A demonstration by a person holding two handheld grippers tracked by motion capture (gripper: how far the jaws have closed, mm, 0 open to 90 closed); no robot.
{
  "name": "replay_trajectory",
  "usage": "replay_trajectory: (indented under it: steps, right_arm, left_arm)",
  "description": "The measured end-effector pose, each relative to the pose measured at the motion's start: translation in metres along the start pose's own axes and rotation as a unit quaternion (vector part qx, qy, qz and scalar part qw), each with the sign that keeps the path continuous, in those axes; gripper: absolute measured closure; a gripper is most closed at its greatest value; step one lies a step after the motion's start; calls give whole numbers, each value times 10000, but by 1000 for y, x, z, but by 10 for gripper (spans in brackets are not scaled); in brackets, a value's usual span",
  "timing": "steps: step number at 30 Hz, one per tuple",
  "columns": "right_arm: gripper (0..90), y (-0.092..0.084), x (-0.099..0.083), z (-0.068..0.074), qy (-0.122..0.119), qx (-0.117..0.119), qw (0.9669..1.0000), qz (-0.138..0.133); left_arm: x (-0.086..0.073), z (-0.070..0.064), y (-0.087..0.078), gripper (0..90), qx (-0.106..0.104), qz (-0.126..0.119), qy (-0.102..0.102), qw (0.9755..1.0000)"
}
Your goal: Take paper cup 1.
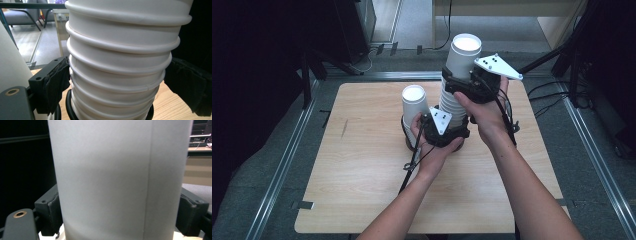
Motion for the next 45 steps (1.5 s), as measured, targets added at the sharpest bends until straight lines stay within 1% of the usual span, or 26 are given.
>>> replay_trajectory:
  steps: [2, 9, 10, 16, 18, 20, 21, 23, 25, 28, 36, 38, 39, 41, 45]
  right_arm:
    - [133, 0, 1, 0, 0, 8, 10000, -14]
    - [139, -4, 13, 3, -62, 29, 9997, -242]
    - [139, -4, 13, 3, -62, 29, 9997, -242]
    - [150, -6, 21, 6, -280, -134, 9986, -439]
    - [152, -7, 23, 7, -278, -131, 9982, -516]
    - [161, -9, 27, 9, -311, -150, 9971, -684]
    - [161, -9, 27, 9, -311, -150, 9971, -684]
    - [166, -10, 29, 10, -326, -181, 9963, -774]
    - [169, -11, 31, 11, -302, -145, 9962, -803]
    - [171, -12, 33, 12, -366, -179, 9955, -858]
    - [173, -16, 39, 15, -423, -222, 9933, -1057]
    - [172, -17, 39, 16, -404, -214, 9930, -1093]
    - [172, -18, 42, 17, -435, -198, 9922, -1151]
    - [172, -19, 42, 17, -439, -205, 9921, -1158]
    - [172, -24, 50, 19, -430, -224, 9914, -1216]
  left_arm:
    - [0, 0, 0, 72, 1, -6, -2, 10000]
    - [0, 0, 0, 72, -3, -1, -11, 10000]
    - [0, 0, 0, 72, -5, -3, -9, 10000]
    - [0, 0, 0, 74, -15, -3, -13, 10000]
    - [0, 0, 0, 74, -16, -3, -10, 10000]
    - [0, 1, 0, 75, -20, -1, -13, 10000]
    - [0, 0, -1, 75, -22, 0, -17, 10000]
    - [0, 0, -1, 76, -28, 3, -23, 10000]
    - [0, 1, -1, 76, -35, 3, -14, 10000]
    - [0, 1, -1, 77, -34, -2, -6, 10000]
    - [0, 1, -1, 77, -31, 1, -7, 10000]
    - [0, 1, -1, 78, -32, 15, 2, 10000]
    - [0, 1, -1, 78, -31, 7, -6, 10000]
    - [0, 1, -1, 78, -28, 5, -4, 10000]
    - [0, 1, -1, 78, -26, 16, -7, 10000]
Point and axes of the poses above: each handheld gripper's, and its own axes: y roughly forward along the jaws, x roughly out of its top, z roughly to its left, the point moved 2 cm from there along y, roughly forward along the jaws, and after that the axes turned 5 degrees about x, right-handed, at the moved point
